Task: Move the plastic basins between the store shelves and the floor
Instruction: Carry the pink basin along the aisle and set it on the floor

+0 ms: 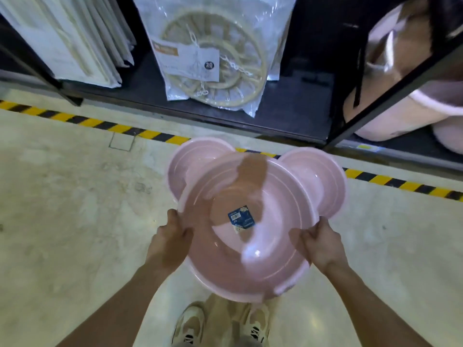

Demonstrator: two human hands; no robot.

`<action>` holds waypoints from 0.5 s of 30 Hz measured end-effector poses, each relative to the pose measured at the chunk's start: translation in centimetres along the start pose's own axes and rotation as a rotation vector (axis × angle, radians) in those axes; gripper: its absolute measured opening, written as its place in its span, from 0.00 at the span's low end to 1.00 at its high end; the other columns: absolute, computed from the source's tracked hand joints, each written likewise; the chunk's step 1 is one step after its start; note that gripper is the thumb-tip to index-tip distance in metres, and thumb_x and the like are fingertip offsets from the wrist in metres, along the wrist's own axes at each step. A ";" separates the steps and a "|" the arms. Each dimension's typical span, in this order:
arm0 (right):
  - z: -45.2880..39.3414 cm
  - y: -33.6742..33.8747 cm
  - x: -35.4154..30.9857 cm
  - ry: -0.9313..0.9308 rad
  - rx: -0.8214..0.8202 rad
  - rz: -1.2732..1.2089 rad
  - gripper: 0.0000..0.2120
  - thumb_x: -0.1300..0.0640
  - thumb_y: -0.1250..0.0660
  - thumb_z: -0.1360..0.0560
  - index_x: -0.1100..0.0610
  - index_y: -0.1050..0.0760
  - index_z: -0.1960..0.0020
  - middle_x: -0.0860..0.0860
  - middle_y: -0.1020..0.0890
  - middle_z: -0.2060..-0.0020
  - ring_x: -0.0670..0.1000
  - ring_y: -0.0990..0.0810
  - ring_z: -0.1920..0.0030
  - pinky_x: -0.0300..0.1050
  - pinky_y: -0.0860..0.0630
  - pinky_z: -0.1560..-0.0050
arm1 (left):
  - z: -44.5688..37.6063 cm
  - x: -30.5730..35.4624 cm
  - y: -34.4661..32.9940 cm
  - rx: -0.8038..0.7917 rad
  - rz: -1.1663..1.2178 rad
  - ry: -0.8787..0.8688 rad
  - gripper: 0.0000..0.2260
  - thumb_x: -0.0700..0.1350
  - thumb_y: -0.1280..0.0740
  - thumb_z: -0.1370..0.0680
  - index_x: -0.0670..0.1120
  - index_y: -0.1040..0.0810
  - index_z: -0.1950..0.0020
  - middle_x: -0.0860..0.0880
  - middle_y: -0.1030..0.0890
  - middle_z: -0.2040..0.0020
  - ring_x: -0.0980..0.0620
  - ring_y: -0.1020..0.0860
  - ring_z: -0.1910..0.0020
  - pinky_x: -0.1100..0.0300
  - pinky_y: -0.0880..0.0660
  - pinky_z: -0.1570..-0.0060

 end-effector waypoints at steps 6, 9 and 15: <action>2.8 8.3 -11.6 0.125 -0.031 0.001 0.14 0.51 0.31 0.28 0.57 0.34 0.55 0.53 0.19 0.67 0.55 0.21 0.62 0.50 0.25 0.61 | 2.5 5.4 11.7 0.079 0.096 -0.018 0.12 0.47 0.34 0.23 0.49 0.38 0.51 0.44 0.23 0.61 0.37 0.21 0.63 0.49 0.21 0.64; 2.2 9.0 -15.3 0.145 -0.036 0.038 0.15 0.49 0.31 0.28 0.55 0.35 0.57 0.53 0.20 0.65 0.54 0.22 0.62 0.48 0.30 0.66 | 2.1 5.8 14.5 0.093 0.108 -0.044 0.13 0.47 0.33 0.24 0.49 0.39 0.53 0.41 0.21 0.60 0.35 0.19 0.64 0.45 0.19 0.63; -1.3 4.8 -20.4 0.112 -0.067 0.091 0.16 0.45 0.31 0.31 0.53 0.33 0.54 0.52 0.18 0.61 0.57 0.19 0.59 0.55 0.21 0.54 | -3.9 3.0 15.5 0.096 0.044 0.025 0.14 0.50 0.33 0.24 0.48 0.39 0.51 0.44 0.23 0.60 0.38 0.22 0.63 0.51 0.27 0.65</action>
Point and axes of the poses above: each hand's wrist, its own z-axis away from the middle knuckle, its own y-axis out of the back of the hand, x = y × z, the point moved 2 cm from there along -z, towards the middle knuckle
